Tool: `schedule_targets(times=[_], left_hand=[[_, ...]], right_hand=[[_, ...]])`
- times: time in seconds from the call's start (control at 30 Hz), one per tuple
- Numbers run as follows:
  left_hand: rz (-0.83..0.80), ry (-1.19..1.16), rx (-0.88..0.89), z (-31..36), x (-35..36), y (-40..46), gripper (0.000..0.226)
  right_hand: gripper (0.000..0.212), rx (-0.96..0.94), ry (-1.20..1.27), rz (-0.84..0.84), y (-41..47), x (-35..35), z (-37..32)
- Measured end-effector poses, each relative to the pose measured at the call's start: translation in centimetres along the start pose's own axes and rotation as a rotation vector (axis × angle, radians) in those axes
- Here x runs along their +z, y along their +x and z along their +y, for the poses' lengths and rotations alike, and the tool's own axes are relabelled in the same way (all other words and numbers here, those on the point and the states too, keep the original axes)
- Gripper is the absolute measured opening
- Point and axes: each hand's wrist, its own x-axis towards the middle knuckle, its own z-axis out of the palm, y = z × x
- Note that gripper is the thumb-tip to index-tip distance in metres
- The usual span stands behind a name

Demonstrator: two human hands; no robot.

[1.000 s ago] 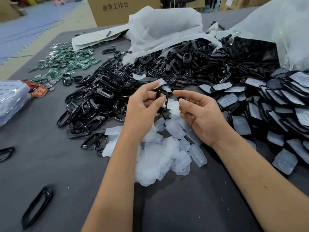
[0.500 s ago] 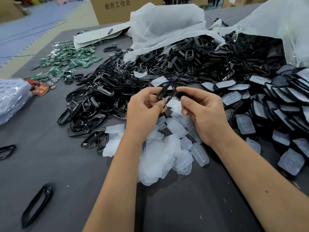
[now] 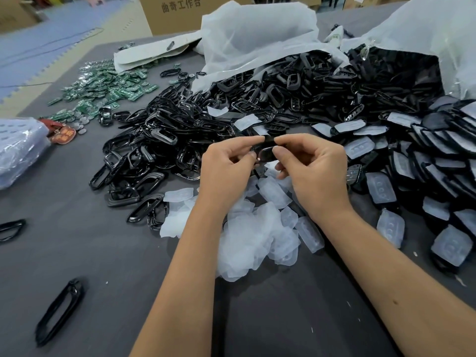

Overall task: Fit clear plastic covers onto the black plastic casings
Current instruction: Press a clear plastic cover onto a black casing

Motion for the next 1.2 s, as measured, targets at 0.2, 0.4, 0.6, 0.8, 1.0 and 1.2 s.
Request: schedule_targets(times=[0.2,0.4,0.6,0.8,1.0,1.2], left_hand=[[-0.059,-0.077,-0.033,-0.2,-0.2,0.0,0.032],[-0.077,-0.115,-0.015,-0.4,-0.1,0.1,0.024],[-0.085,-0.229,-0.009,-0.5,-0.3,0.1,0.02],[-0.137,-0.364,-0.007,-0.4,-0.8,0.1,0.021],[-0.115,-0.336,0.017,-0.2,-0.6,-0.2,0.012],[-0.154,-0.396,-0.01,-0.1,-0.9,-0.2,0.015]], right_hand=[[0.012,0.046,-0.016,0.066,-0.2,0.1,-0.2],[0.014,0.023,-0.118,0.092,-0.3,0.2,-0.4],[0.023,-0.036,-0.253,0.111,-0.2,0.2,-0.3],[0.021,0.146,0.103,-0.077,0.5,-0.1,0.2],[0.017,0.179,0.192,-0.118,0.5,-0.3,0.3],[0.014,0.213,0.22,-0.244,0.9,-1.1,-0.6]])
